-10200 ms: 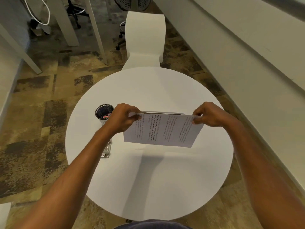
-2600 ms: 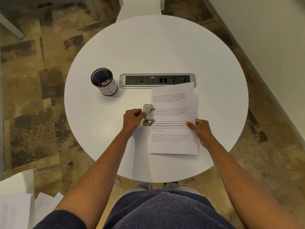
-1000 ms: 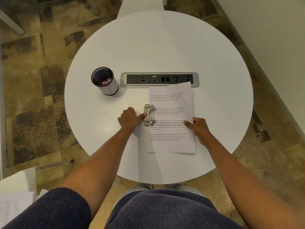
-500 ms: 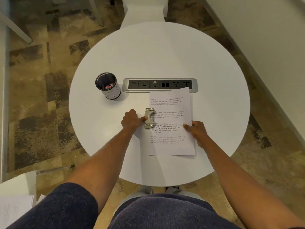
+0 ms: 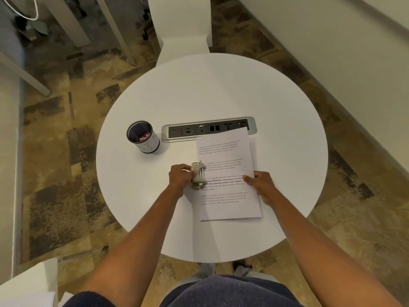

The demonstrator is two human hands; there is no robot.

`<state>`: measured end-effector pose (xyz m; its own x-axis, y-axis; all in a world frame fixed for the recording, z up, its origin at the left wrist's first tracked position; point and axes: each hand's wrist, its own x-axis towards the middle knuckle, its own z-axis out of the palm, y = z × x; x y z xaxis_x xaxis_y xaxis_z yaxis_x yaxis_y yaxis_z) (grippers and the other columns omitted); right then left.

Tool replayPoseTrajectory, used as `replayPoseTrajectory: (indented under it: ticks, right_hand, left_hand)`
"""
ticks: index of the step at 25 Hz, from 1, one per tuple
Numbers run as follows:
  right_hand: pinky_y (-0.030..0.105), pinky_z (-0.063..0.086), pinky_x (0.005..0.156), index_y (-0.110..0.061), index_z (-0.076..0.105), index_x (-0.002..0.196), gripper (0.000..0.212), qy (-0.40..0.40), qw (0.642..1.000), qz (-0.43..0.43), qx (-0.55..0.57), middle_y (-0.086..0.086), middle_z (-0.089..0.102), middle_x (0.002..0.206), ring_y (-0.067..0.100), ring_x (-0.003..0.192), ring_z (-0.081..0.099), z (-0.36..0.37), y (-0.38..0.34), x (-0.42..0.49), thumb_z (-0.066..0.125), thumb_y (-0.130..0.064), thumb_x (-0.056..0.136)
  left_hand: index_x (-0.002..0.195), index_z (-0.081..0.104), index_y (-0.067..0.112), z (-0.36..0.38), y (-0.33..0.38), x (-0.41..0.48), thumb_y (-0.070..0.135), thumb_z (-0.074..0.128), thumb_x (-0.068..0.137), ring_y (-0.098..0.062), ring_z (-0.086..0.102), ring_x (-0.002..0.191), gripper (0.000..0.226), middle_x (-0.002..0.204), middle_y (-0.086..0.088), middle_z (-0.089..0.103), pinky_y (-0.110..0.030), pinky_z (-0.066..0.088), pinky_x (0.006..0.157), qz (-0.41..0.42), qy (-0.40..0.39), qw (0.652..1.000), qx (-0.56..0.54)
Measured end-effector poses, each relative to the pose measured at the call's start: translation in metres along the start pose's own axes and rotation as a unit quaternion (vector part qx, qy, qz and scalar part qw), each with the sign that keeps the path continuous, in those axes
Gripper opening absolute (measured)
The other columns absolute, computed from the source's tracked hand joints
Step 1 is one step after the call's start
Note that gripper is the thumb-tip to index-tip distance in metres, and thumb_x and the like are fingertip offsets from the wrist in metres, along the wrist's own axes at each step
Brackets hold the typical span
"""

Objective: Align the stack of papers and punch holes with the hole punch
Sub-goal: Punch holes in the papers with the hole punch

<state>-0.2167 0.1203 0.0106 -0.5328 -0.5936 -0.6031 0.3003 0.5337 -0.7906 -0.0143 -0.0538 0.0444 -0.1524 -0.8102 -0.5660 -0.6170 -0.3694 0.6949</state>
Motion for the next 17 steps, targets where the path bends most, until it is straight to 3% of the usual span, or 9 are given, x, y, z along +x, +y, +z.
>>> replayPoseTrajectory:
  ticks: [2, 8, 13, 17]
  right_hand:
    - [0.018, 0.052, 0.049, -0.009, 0.073, 0.096, 0.011, -0.002, 1.0, -0.001, 0.009, -0.005, 0.075, 0.08, 0.007, 0.063, 0.072, -0.001, -0.002, -0.001, 0.072, -0.012, 0.085]
    - [0.034, 0.058, 0.065, -0.015, 0.073, 0.096, 0.012, -0.025, 0.997, 0.013, 0.065, 0.002, 0.077, 0.092, 0.02, 0.081, 0.074, -0.017, -0.009, -0.003, 0.073, -0.018, 0.084]
    - [0.043, 0.059, 0.078, -0.01, 0.072, 0.104, 0.023, -0.039, 0.995, 0.016, 0.093, 0.007, 0.076, 0.103, 0.026, 0.093, 0.072, -0.034, -0.013, 0.0, 0.073, -0.019, 0.083]
    - [0.037, 0.06, 0.072, -0.011, 0.073, 0.1, 0.023, -0.04, 0.993, 0.014, 0.107, 0.007, 0.076, 0.104, 0.026, 0.095, 0.072, -0.041, -0.016, -0.001, 0.075, -0.021, 0.079]
  left_hand:
    - [0.088, 0.072, 0.004, -0.006, -0.003, 0.001, 0.004, 0.076, 0.075, -0.027, 0.059, 0.081, 0.014, 0.1, -0.021, 0.071, -0.031, 0.045, 0.069, -0.001, -0.01, 0.999, -0.031]
    - [0.085, 0.07, 0.006, -0.033, -0.007, 0.006, 0.003, 0.075, 0.078, -0.021, 0.065, 0.067, 0.009, 0.089, -0.015, 0.069, -0.019, 0.051, 0.052, 0.016, -0.016, 0.993, -0.116]
    - [0.093, 0.071, 0.002, -0.071, -0.025, 0.014, 0.004, 0.074, 0.079, -0.018, 0.063, 0.061, 0.015, 0.082, -0.01, 0.068, -0.015, 0.049, 0.048, 0.015, 0.007, 0.991, -0.134]
    - [0.093, 0.071, 0.003, -0.101, -0.037, 0.02, 0.004, 0.073, 0.08, -0.016, 0.062, 0.056, 0.014, 0.074, -0.005, 0.068, -0.01, 0.044, 0.042, 0.006, 0.025, 0.989, -0.143]
